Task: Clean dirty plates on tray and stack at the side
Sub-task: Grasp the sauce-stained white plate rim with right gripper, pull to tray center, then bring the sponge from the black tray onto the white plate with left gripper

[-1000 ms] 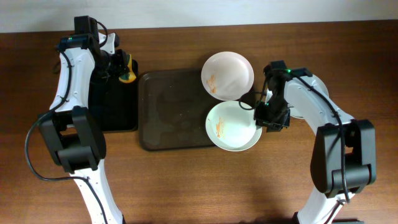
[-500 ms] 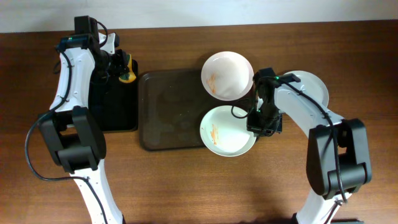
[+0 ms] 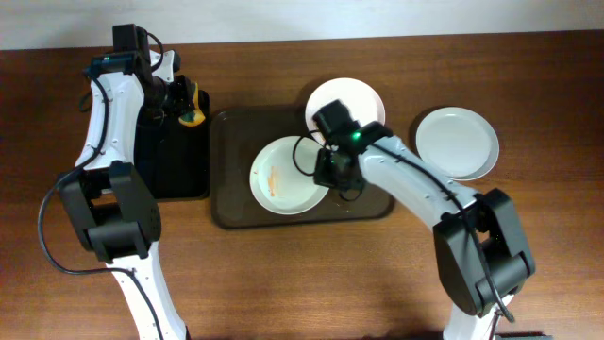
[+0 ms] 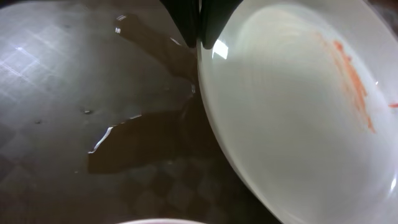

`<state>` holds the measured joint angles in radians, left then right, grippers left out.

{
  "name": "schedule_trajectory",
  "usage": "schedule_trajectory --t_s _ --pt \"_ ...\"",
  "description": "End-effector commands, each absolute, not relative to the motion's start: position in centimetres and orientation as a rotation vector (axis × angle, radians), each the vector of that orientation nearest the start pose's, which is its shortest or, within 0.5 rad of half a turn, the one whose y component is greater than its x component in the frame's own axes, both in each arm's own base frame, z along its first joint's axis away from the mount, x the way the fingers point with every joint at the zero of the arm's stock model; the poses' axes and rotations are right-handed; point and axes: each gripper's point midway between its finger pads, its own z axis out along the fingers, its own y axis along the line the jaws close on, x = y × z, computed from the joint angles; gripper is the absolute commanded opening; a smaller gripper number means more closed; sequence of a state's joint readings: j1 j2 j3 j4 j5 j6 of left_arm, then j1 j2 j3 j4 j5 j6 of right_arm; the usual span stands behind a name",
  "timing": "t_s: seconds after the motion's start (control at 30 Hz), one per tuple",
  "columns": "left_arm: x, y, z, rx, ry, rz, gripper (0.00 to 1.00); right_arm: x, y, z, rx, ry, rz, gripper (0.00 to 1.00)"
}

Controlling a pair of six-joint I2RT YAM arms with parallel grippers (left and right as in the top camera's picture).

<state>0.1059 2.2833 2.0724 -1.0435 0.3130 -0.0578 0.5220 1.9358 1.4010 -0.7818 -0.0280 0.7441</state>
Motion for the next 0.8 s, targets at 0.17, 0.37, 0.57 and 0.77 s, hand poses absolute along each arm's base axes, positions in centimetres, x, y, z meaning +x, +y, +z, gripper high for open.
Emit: schedule_trajectory --t_s 0.17,0.37,0.57,0.77 --pt "52.3 -0.5 11.6 -0.138 2.742 -0.433 0.01 37.1 21.2 4.0 0.427 2.841 0.128 0.69" --pt "51.6 -3.4 11.5 -0.052 2.774 -0.462 0.01 38.8 19.2 3.9 0.394 2.842 0.153 0.64" --pt "49.7 -6.8 11.3 0.012 2.84 -0.553 0.01 39.8 21.2 3.0 0.265 2.855 0.316 0.48" --pt "48.1 -7.4 11.1 0.003 2.898 -0.604 0.01 39.1 22.0 0.9 0.263 2.921 0.372 0.43"
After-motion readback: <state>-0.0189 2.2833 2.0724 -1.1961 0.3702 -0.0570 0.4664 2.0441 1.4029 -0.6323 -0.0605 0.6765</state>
